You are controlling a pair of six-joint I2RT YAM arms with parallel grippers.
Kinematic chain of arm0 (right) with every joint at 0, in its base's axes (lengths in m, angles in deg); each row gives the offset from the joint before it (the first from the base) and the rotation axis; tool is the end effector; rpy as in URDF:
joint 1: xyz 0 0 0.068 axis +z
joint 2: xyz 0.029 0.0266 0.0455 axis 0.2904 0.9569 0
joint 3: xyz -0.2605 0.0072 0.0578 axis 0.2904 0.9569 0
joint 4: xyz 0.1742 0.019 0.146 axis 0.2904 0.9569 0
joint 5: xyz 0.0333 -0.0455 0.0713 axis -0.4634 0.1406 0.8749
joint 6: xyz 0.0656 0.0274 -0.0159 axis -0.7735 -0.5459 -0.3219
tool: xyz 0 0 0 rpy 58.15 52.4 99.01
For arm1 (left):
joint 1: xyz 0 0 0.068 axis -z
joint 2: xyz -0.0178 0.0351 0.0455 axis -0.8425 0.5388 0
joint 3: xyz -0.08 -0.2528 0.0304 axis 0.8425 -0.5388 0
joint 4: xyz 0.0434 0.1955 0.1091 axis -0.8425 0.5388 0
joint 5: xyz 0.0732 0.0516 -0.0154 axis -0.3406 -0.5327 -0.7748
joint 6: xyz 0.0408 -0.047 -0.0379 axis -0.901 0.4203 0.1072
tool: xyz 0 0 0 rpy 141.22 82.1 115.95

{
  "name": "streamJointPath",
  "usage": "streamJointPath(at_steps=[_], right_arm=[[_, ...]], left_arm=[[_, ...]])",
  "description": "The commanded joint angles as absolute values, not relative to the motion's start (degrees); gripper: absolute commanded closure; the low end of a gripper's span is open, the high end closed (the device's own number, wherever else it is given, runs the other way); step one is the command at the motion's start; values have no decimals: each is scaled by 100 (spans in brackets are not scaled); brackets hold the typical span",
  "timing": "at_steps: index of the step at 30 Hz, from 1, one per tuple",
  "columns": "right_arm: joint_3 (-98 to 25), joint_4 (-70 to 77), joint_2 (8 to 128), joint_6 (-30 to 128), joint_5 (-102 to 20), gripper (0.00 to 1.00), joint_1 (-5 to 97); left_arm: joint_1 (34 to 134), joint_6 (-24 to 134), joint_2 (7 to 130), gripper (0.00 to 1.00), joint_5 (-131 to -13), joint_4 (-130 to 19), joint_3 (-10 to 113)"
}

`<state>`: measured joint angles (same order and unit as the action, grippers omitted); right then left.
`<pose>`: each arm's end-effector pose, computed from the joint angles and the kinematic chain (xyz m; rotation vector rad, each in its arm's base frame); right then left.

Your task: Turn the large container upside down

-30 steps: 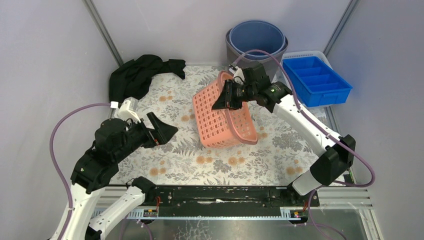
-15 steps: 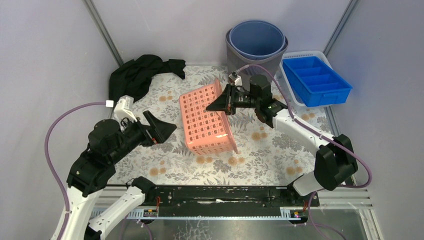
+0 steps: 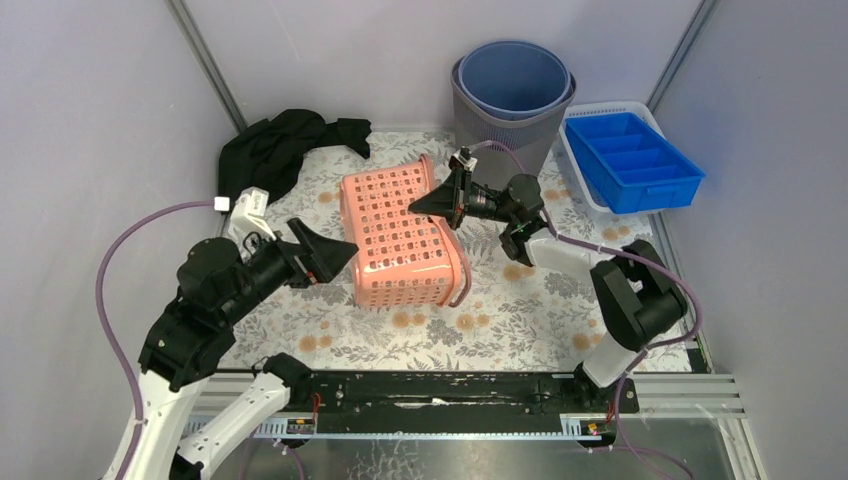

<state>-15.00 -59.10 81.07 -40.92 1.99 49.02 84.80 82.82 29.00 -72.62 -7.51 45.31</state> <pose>0.2642 0.2211 0.3250 -0.0832 1.8104 2.2900 0.0761 -0.0484 0.3862 -0.0990 1.9391 -0.9173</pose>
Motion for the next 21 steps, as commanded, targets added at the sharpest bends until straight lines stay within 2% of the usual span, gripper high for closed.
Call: streamJointPath(at_steps=[1,11,21], right_arm=[[-1615,-7867,8336,-5060,128,100,4870],[-1693,-9426,9466,-5816,-691,100,4870],[-1900,-9430,10036,-5484,-1187,100,5058]], left_arm=[[8517,8273,2715,0,-7465,-1037,4630],[8517,8305,2624,0,-7656,-761,4747],[8518,8331,2584,0,-7697,-744,4601]])
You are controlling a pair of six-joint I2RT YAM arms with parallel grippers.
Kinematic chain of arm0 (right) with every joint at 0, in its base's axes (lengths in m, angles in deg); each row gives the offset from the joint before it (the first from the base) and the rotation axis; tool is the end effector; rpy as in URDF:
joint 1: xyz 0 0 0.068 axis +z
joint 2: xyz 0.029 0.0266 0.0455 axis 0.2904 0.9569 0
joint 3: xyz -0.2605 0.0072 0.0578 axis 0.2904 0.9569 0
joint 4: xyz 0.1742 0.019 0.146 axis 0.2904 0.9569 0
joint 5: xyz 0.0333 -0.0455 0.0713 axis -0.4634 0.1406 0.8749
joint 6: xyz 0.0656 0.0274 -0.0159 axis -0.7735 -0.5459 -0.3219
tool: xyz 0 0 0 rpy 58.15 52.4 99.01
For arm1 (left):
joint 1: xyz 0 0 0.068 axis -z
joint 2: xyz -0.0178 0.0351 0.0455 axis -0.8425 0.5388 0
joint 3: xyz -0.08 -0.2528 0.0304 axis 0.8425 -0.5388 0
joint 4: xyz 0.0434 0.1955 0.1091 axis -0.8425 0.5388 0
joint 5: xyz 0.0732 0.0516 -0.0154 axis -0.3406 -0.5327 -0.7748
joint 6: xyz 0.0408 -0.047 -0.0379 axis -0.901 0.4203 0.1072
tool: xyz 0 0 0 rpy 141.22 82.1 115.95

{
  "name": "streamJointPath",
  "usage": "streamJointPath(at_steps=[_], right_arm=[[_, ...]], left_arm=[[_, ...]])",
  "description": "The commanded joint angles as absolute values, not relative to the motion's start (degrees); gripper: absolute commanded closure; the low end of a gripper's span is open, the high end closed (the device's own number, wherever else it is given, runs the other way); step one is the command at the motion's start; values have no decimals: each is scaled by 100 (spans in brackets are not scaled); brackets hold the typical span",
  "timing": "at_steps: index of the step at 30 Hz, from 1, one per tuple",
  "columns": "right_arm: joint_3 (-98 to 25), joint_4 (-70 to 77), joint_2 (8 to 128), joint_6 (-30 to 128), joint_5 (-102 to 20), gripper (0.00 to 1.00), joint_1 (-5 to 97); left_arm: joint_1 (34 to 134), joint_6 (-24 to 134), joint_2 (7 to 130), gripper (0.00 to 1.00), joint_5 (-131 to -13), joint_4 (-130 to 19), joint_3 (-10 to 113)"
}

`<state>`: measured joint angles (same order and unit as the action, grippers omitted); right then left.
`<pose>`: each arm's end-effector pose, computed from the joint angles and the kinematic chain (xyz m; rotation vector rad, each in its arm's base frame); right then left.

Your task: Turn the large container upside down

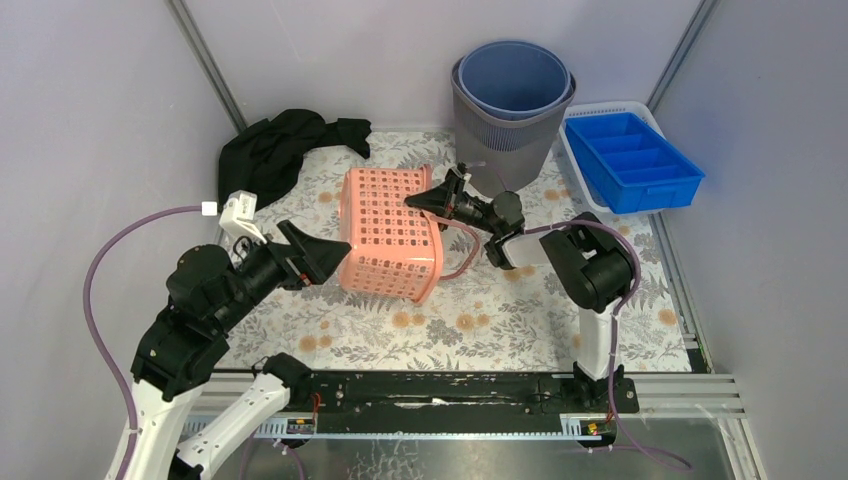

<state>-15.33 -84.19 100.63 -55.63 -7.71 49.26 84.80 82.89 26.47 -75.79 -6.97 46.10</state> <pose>0.3065 0.2411 0.2573 0.2333 1.6826 2.4495 0.0653 -0.0391 0.3914 -0.1339 1.8777 -0.8874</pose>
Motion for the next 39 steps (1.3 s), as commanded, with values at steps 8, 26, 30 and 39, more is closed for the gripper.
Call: streamJointPath(at_steps=[8,26,30,39], right_arm=[[-2280,-9428,10497,-5216,-1550,100,5484],[-2916,-9470,11182,-4682,-2281,100,6030],[-2965,-9466,11322,-4644,-2344,100,6026],[-2773,-9467,11497,-4510,-2198,95,5883]], left_arm=[[8518,8303,2557,0,-7725,-750,4568],[8525,8289,2550,0,-7805,-629,4612],[8517,8289,2582,0,-7810,-627,4644],[8517,8298,2608,0,-7796,-629,4674]])
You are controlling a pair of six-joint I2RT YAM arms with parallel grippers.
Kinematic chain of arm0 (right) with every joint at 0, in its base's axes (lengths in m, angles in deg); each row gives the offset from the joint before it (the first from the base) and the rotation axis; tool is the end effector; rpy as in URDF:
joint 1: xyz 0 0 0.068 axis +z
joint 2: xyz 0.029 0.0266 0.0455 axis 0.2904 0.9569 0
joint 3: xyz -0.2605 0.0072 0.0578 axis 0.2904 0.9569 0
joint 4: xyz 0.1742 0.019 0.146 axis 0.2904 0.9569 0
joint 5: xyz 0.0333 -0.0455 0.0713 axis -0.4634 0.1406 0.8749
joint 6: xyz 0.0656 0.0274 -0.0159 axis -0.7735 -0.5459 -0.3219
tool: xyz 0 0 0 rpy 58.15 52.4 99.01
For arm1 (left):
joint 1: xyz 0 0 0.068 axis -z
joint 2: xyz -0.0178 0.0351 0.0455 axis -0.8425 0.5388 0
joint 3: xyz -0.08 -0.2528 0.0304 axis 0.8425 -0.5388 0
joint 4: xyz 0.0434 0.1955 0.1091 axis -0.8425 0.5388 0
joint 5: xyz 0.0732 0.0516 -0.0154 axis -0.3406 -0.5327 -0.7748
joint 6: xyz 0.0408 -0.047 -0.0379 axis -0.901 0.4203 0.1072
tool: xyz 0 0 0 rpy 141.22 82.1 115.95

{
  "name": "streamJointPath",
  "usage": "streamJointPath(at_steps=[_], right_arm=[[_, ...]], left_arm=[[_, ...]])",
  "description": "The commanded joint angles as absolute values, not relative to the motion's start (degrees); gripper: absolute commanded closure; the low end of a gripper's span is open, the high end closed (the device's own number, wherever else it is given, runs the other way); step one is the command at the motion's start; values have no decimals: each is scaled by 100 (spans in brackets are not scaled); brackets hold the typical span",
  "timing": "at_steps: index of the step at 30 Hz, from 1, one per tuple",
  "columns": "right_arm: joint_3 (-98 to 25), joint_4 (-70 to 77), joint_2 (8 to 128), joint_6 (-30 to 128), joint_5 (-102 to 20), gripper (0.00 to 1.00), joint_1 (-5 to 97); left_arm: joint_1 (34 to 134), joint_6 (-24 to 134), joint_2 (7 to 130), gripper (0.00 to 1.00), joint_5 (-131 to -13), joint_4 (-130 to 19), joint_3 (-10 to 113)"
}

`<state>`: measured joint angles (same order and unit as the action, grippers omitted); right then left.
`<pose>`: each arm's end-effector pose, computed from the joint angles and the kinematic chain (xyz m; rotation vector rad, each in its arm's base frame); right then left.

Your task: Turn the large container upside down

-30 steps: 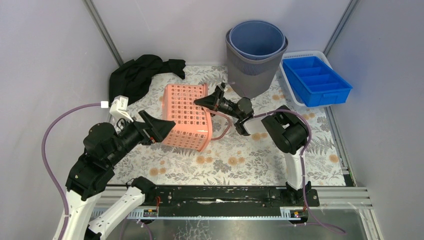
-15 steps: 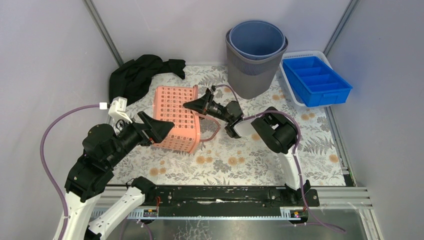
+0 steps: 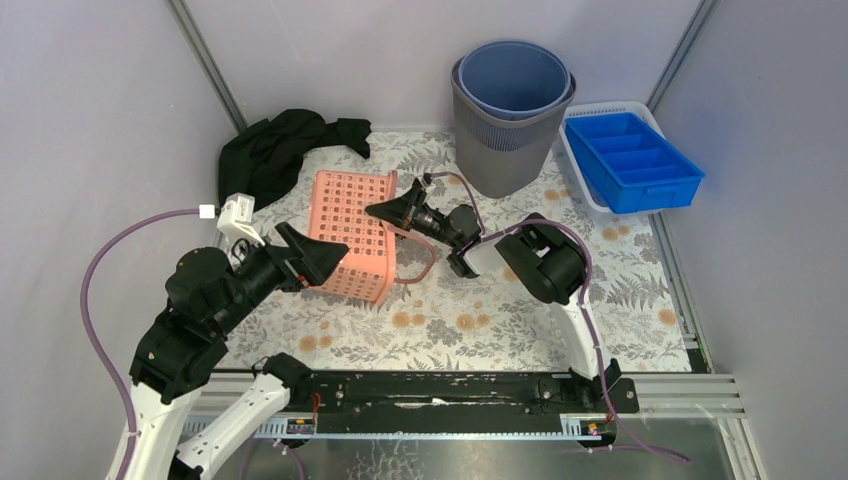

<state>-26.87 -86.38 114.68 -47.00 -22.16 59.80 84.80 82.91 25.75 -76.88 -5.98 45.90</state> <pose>0.3064 0.3215 0.2217 0.2424 1.5488 2.4066 0.0627 -0.0365 0.3889 -0.1493 1.8817 -0.8683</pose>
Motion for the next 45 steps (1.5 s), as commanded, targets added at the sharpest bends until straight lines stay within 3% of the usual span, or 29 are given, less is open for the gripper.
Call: streamJointPath(at_steps=[1,11,31,41,45], right_arm=[[-2753,-9464,11501,-4500,-2144,95,5850],[-2575,-9462,11558,-4505,-1586,90,5502],[-1920,-9440,11529,-4358,-1070,60,5137],[-1688,-9432,11511,-4306,-935,55,4988],[-1583,-9424,11478,-4285,-903,48,4934]], left_arm=[[8517,8298,2613,0,-7789,-629,4668],[8518,8332,2678,0,-7773,-672,4655],[8520,8307,2886,0,-7727,-843,4508],[8515,8319,2952,0,-7694,-955,4423],[8513,8316,2988,0,-7688,-995,4424]])
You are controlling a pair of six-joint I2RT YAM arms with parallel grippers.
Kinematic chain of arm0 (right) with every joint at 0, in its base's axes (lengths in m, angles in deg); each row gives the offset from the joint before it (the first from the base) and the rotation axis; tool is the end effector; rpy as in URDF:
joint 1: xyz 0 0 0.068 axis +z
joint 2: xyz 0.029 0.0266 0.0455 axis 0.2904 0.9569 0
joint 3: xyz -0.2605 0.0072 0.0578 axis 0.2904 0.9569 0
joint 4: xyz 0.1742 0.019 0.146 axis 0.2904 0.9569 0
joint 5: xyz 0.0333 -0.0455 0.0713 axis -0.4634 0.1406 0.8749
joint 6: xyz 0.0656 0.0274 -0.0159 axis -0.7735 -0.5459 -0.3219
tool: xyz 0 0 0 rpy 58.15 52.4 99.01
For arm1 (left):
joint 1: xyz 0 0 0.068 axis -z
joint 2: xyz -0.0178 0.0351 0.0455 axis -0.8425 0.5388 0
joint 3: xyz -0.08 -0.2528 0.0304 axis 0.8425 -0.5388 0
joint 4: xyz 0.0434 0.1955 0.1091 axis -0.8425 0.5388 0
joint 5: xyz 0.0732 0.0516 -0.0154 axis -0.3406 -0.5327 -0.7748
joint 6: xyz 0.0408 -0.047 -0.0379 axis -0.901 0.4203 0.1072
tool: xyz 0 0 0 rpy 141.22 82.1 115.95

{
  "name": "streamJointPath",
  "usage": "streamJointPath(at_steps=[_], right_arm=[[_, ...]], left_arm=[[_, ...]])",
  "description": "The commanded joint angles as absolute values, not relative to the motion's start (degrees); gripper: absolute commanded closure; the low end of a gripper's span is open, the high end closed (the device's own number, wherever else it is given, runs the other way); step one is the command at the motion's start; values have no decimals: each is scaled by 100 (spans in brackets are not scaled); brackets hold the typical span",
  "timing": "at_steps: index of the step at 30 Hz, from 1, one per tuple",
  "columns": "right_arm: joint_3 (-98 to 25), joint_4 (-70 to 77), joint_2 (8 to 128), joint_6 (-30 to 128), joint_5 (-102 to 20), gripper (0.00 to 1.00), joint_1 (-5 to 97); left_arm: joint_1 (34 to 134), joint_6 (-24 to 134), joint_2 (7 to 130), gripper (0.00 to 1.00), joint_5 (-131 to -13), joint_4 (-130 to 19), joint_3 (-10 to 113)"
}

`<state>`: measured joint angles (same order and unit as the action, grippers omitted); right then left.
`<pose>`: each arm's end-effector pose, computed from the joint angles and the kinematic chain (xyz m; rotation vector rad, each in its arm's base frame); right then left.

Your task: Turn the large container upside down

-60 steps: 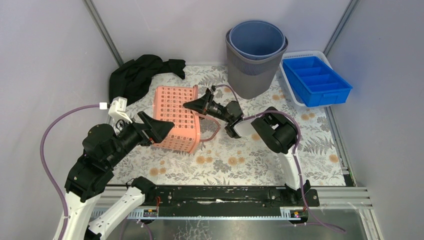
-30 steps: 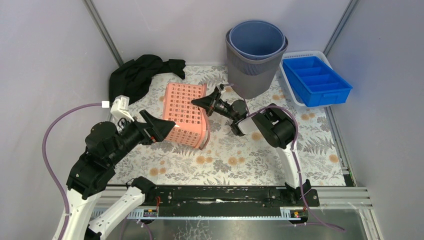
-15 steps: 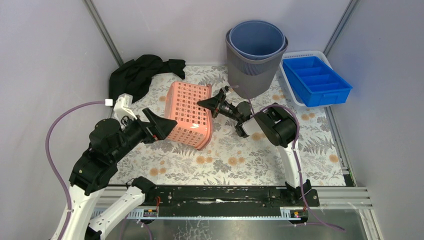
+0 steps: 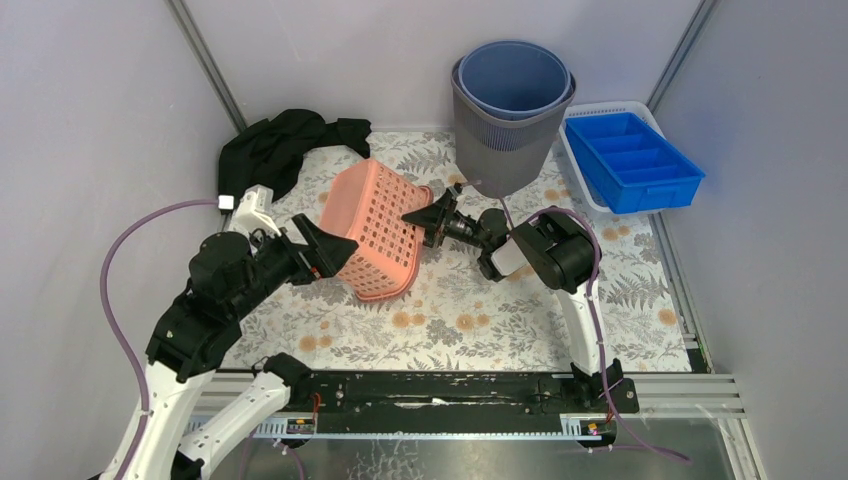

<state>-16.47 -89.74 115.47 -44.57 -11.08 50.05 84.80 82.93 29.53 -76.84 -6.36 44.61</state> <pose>0.3267 0.2574 0.1748 0.2419 1.7329 2.2692 0.0813 -0.0461 0.3794 -0.1595 1.9647 -0.8376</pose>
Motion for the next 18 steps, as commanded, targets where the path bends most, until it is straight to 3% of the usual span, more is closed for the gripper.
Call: streamJointPath(at_steps=[1,18], right_arm=[[-1563,-9425,11471,-4272,-892,48,4917],[-1468,-8598,11286,-3906,-690,48,4800]], left_arm=[[8517,8322,2993,0,-7687,-1012,4425],[8522,8342,3086,0,-7622,-1136,4391]])
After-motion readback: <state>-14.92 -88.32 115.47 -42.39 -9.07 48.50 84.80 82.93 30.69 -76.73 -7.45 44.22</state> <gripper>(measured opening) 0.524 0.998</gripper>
